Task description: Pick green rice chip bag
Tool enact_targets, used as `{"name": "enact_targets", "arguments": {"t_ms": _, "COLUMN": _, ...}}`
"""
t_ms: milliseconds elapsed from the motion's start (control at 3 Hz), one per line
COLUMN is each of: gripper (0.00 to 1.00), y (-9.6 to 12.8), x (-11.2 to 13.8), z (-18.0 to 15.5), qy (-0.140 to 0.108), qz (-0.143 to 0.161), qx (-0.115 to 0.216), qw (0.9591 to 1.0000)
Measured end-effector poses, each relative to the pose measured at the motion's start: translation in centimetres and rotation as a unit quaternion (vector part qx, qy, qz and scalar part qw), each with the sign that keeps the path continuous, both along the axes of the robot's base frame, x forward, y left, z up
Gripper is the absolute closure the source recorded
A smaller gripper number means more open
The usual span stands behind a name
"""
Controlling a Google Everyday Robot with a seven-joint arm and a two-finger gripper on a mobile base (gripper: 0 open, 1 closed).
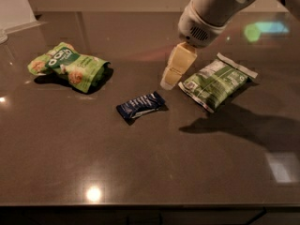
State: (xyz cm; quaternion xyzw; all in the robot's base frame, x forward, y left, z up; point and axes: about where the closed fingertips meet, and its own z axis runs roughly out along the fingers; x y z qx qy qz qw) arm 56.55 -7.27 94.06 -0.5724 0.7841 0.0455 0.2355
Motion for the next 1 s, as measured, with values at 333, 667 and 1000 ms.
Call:
{"name": "enact_targets", "arguments": {"t_ms": 333, "gripper": 0.00, "y": 3.9, "x": 3.1, "z": -1.4, "qy": -0.002, "qz": 0.010, "qx": 0.038, "qw": 0.9992}}
{"name": "enact_targets", "arguments": {"t_ms": 667, "gripper": 0.00, "y": 7.6, "x": 6.1, "z": -2.6, "qy": -0.004, "qz": 0.018, "qx": 0.069, "qw": 0.9974}}
{"name": "enact_targets", "arguments": {"t_ms": 1000, "gripper": 0.00, "y": 11.0, "x": 8.4, "z": -3.5, "qy": 0.000, "qz": 0.021, "qx": 0.095, "qw": 0.9952}}
